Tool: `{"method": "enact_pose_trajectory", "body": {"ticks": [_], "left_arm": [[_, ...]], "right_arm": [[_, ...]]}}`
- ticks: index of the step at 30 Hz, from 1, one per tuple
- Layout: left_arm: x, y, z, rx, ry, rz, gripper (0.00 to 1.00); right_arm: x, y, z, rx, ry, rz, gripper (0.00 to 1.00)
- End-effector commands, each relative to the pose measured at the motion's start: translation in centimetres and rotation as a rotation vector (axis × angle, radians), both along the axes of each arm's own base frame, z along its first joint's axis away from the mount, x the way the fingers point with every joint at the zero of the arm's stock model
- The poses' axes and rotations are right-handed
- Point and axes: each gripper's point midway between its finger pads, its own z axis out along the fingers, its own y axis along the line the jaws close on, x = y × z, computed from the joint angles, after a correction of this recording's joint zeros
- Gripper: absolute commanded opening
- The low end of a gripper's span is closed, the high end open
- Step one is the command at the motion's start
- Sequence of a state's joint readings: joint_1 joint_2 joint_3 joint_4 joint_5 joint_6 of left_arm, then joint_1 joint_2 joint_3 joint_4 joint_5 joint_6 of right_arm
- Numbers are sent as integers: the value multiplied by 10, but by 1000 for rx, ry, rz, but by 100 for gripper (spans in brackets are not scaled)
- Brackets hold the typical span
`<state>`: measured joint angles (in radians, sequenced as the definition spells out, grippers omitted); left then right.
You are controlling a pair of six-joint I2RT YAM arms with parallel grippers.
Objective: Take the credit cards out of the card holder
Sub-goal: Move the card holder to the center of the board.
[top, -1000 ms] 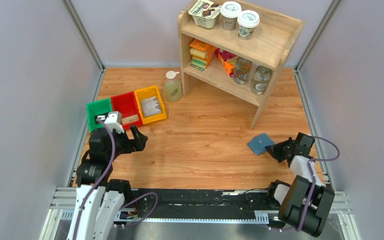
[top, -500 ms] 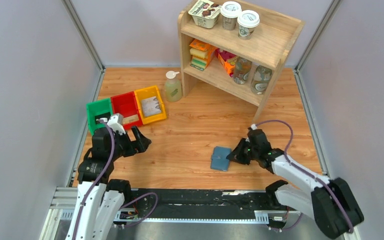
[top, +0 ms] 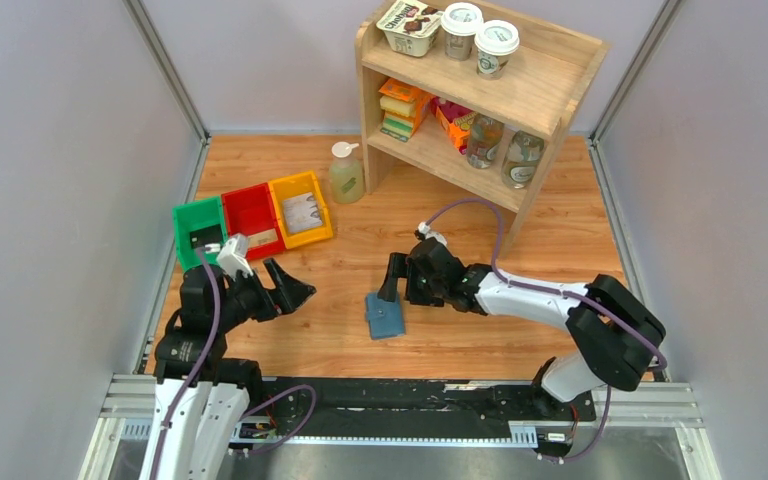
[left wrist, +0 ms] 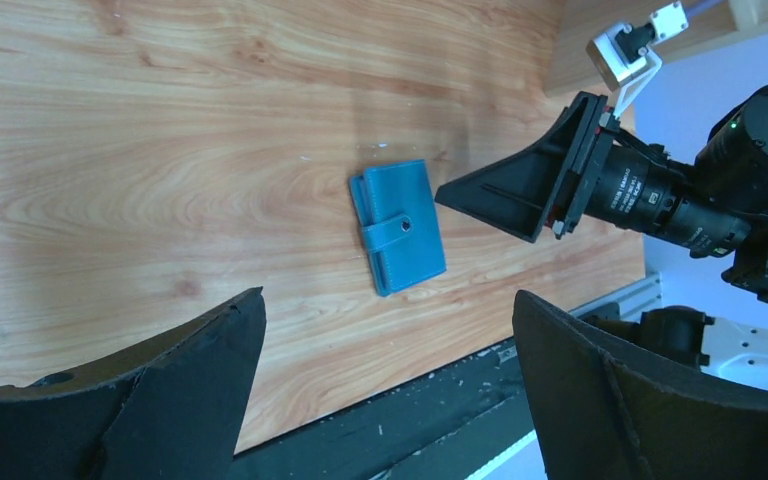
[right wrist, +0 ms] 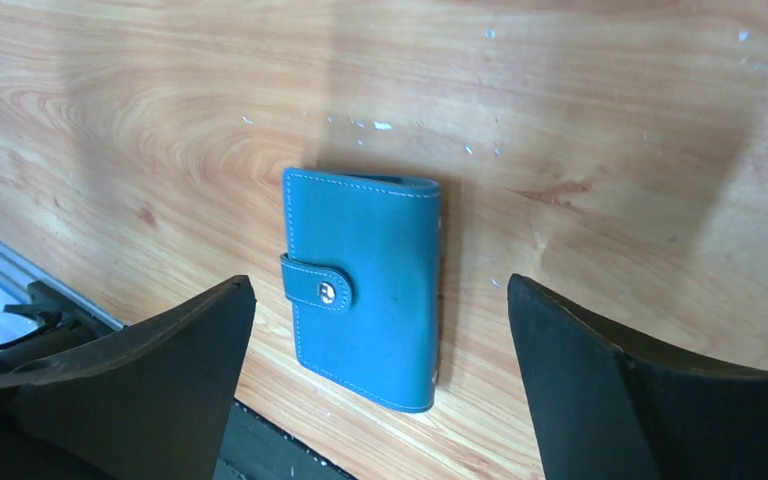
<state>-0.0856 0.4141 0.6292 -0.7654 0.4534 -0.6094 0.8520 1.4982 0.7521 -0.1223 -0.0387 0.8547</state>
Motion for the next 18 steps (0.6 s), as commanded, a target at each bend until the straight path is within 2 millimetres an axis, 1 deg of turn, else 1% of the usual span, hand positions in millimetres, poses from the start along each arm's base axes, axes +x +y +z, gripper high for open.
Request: {"method": "enact_pose_trajectory", "body": {"ticks": [1, 3, 4, 6, 8, 9, 10, 11, 12, 13, 14, 15, 16, 17, 18], "left_arm": [[-6, -17, 7, -119, 12, -37, 100], [-12, -31, 1, -203, 62, -92, 100], [-12, -34, 1, -216, 60, -108, 100], [-15, -38, 6, -216, 39, -134, 100], [-14, -38, 18, -176, -14, -153, 100], [-12, -34, 27, -141, -48, -148, 100], [-13, -33, 30, -120, -52, -145, 100], [-11, -22, 27, -63, -29, -79, 100], [-12, -18, 25, -40, -18, -60, 100], [-13, -9, 18, -6, 6, -8, 100], [-14, -8, 15, 2, 15, -3, 100], [-15, -10, 15, -6, 5, -17, 100], [-12, -14, 21, -23, -31, -39, 100], [-13, -20, 19, -39, -36, -77, 99], [-11, -24, 22, -57, -59, -96, 96]], "right_arm": [[21, -15, 22, -123, -140, -65, 100], [22, -26, 30, -150, -157, -104, 100], [23, -33, 33, -168, -166, -125, 100], [20, -42, 41, -172, -191, -136, 100], [18, -44, 50, -163, -226, -105, 100], [16, -46, 53, -172, -241, -96, 100], [15, -50, 55, -191, -251, -99, 100], [15, -52, 57, -204, -259, -94, 100], [15, -54, 58, -225, -256, -89, 100], [13, -55, 56, -242, -254, -72, 100], [11, -53, 59, -249, -270, -54, 100], [10, -53, 62, -260, -292, -58, 100], [8, -50, 66, -253, -313, -54, 100], [7, -49, 70, -247, -332, -51, 100], [6, -50, 74, -244, -344, -52, 100]]}}
